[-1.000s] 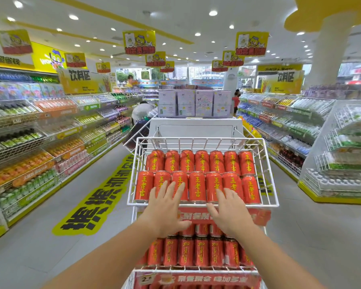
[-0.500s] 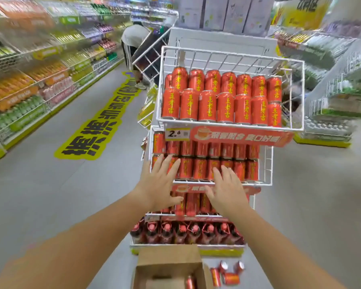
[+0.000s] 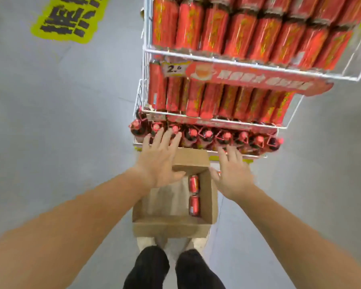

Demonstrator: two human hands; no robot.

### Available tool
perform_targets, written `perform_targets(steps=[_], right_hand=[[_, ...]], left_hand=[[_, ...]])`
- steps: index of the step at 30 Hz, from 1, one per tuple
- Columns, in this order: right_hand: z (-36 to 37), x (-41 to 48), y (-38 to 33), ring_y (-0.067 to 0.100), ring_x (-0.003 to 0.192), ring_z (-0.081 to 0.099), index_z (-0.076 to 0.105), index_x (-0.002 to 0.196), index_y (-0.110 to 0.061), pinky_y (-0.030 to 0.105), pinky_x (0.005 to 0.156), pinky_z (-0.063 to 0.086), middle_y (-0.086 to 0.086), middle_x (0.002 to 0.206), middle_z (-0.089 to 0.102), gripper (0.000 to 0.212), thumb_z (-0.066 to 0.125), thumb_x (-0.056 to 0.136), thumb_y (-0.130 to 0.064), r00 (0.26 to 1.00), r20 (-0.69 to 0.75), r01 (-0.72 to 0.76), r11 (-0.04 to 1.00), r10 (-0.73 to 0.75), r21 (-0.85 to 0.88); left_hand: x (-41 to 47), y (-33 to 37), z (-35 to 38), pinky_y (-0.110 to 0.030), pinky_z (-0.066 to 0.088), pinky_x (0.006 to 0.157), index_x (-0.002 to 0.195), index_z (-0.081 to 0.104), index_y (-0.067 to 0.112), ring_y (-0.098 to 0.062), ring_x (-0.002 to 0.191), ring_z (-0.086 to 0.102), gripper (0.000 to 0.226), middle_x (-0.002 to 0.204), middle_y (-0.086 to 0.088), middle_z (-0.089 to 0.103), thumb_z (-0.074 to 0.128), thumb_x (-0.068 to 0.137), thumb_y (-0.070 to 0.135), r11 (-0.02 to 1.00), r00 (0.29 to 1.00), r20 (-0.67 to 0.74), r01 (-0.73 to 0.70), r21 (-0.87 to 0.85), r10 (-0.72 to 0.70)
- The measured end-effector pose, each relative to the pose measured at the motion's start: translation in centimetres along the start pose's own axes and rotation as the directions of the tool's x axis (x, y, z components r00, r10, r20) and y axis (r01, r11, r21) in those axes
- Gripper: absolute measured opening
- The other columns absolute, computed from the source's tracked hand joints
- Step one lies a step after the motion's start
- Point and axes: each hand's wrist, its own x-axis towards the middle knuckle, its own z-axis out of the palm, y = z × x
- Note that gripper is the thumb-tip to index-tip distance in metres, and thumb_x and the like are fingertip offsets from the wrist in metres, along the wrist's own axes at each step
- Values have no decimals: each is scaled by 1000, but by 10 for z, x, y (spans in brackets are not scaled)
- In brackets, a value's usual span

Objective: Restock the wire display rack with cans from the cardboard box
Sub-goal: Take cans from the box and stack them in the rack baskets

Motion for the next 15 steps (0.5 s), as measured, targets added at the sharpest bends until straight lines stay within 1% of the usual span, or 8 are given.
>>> perform_targets(steps=[1,3,4,6,7,10,13,15], right_hand=[[23,-1,4,46,131,46,46,144,-2,54,107,41,28,141,49,70,39,92,-49,999,46,9,1000,-8,-14],[70,-2,11,43,132,41,41,145,-3,52,109,36,24,143,45,73,23,93,-51,992,125,38,999,-34,-25],[92,-2,14,41,132,39,40,145,-5,50,110,35,22,144,44,70,25,94,-50,990,141,27,1000,-27,4],[140,-1,21,35,137,35,34,148,-10,45,112,33,16,147,39,63,40,97,-46,985,170,-14,996,-1,83],[166,-1,24,32,138,33,31,149,-12,41,112,33,13,148,37,62,43,98,-45,984,180,-26,994,7,103],[249,2,32,26,140,32,27,152,-17,39,111,37,7,151,35,62,40,99,-49,968,241,-117,979,75,165],[321,4,38,22,135,39,27,150,-22,40,110,40,1,148,38,60,41,99,-51,939,318,-210,953,134,218],[362,8,42,21,136,35,27,150,-23,40,111,38,0,148,37,60,44,99,-48,922,358,-245,937,146,249]], left_hand=[[3,3,28,-59,17,120,161,8,15,-35,154,11,115,167,-15,13,46,75,81,1000,998,55,9,-21,-8],[9,8,82,-58,12,121,161,1,15,-34,154,4,113,168,-14,3,48,80,79,1000,989,148,14,-19,-11],[13,10,110,-57,11,121,160,0,14,-33,154,3,112,168,-14,1,47,81,78,1000,985,169,15,-16,-12],[22,13,167,-54,9,123,160,-4,16,-31,155,0,111,168,-11,0,45,82,78,997,978,207,37,-64,-23],[27,14,193,-53,7,123,160,-7,17,-29,155,-2,111,168,-10,-1,44,83,78,995,970,240,53,-86,-31],[44,15,266,-52,5,125,159,-12,19,-28,155,-6,108,169,-8,-3,41,86,77,994,937,347,75,-81,-43],[66,18,337,-53,8,124,160,-9,16,-31,155,-2,106,168,-10,2,44,88,74,989,913,406,94,-113,-41],[81,23,382,-54,10,123,159,-8,16,-33,154,0,107,166,-10,5,46,87,73,988,899,436,108,-111,-49]])
